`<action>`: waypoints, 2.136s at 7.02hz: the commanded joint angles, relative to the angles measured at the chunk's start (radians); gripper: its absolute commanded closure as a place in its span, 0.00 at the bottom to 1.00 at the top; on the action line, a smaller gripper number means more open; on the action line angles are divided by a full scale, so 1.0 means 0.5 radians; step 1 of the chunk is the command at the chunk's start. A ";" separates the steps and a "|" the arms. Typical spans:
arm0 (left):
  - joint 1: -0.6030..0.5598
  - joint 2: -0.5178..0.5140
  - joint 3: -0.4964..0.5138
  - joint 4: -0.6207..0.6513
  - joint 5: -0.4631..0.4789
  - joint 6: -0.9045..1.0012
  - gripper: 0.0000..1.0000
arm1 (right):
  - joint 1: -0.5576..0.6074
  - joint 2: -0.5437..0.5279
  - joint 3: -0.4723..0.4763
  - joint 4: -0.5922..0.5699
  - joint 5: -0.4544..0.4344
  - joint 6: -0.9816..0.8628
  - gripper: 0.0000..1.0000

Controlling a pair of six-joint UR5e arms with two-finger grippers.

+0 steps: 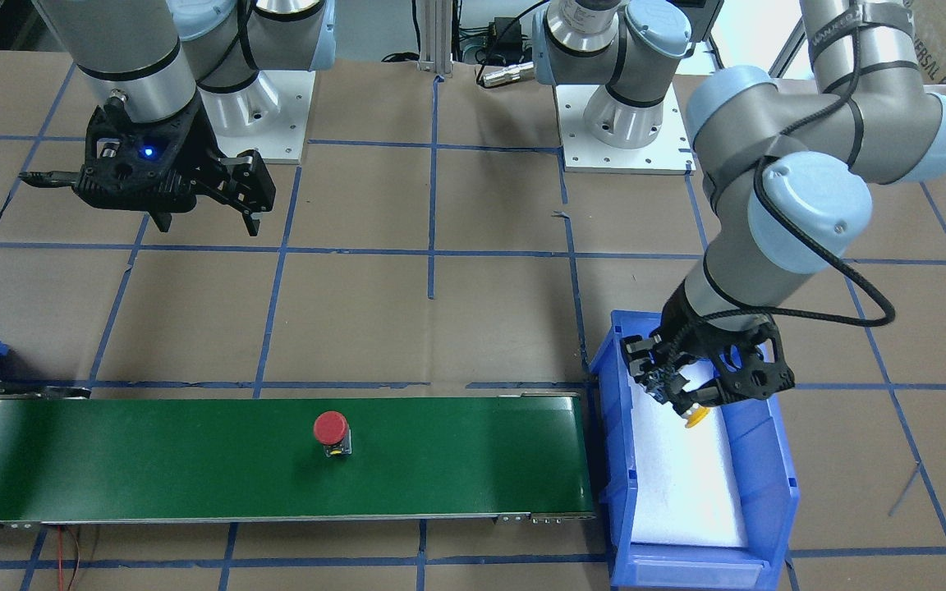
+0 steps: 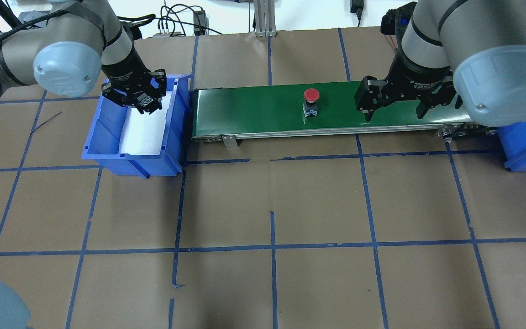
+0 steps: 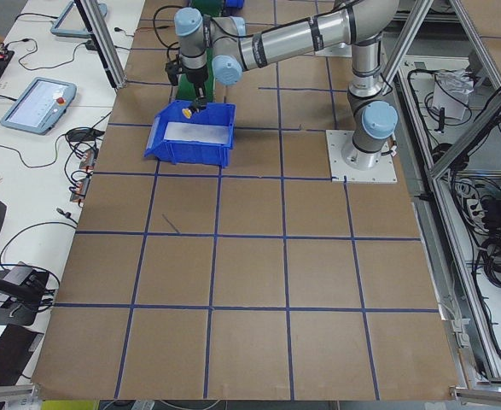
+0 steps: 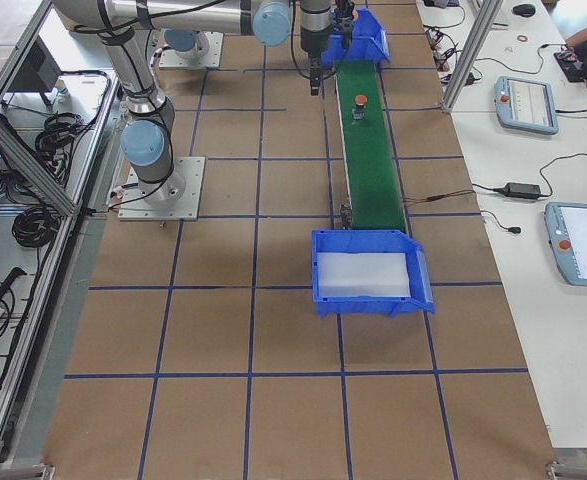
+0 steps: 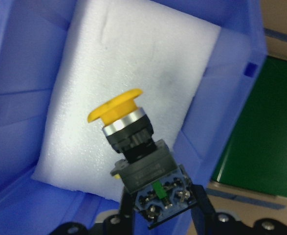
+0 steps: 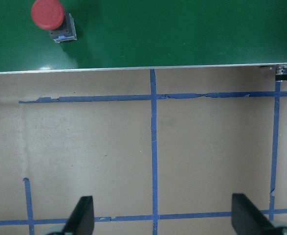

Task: Transport two buttons from left to right
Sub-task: 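Lift the yellow button out of the bin with the left gripper, then carry the yellow button to the conveyor while the right gripper approaches the red button, then grasp the red button with right gripper while left lowers yellow button onto belt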

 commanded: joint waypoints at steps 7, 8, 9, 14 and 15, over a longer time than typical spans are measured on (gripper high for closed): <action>-0.334 -0.241 0.002 0.330 -0.071 0.629 0.82 | 0.027 0.228 -0.079 -0.290 0.054 0.018 0.00; -0.337 -0.306 0.011 0.449 -0.071 0.705 0.81 | 0.036 0.370 -0.219 -0.313 0.091 0.070 0.00; -0.337 -0.328 0.011 0.465 -0.068 0.778 0.81 | 0.036 0.447 -0.315 -0.298 0.152 0.067 0.00; -0.358 -0.423 -0.040 0.665 -0.071 0.853 0.76 | 0.033 0.917 -0.380 -0.556 0.159 0.040 0.00; -0.358 -0.408 -0.065 0.658 -0.074 0.847 0.75 | 0.030 0.978 -0.444 -0.556 0.162 0.037 0.00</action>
